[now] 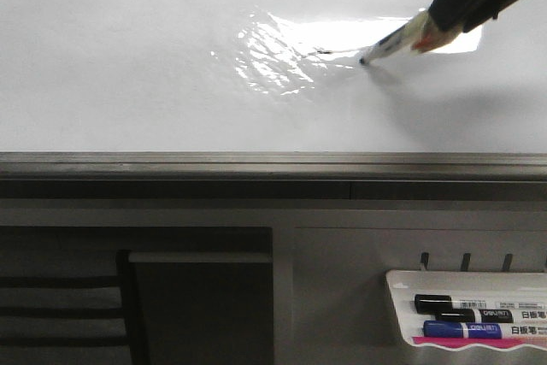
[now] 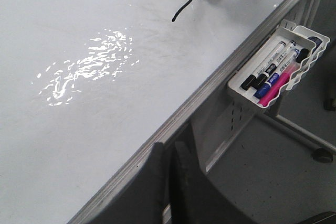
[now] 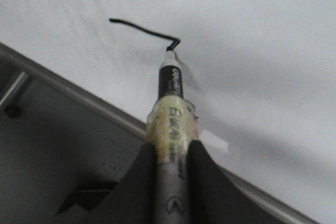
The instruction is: Write number 7 on whiteboard
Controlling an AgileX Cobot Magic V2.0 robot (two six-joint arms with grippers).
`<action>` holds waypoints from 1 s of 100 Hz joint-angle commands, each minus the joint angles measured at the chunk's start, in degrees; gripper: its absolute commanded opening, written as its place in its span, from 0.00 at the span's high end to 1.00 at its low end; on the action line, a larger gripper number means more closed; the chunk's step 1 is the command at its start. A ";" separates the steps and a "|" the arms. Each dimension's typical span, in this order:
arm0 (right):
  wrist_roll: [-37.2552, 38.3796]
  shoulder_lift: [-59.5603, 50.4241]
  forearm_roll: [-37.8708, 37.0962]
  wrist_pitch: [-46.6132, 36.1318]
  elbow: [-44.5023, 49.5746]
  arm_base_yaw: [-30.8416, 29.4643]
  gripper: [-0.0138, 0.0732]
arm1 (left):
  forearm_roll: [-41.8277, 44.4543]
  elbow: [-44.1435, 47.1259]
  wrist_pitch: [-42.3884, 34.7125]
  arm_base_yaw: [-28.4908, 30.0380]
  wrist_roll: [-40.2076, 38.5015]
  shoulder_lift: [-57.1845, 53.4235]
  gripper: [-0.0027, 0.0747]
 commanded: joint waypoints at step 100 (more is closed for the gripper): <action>-23.08 -7.73 0.54 -1.15 -3.86 15.79 0.89 | -6.50 -1.53 -4.96 0.12 4.48 -0.76 0.99</action>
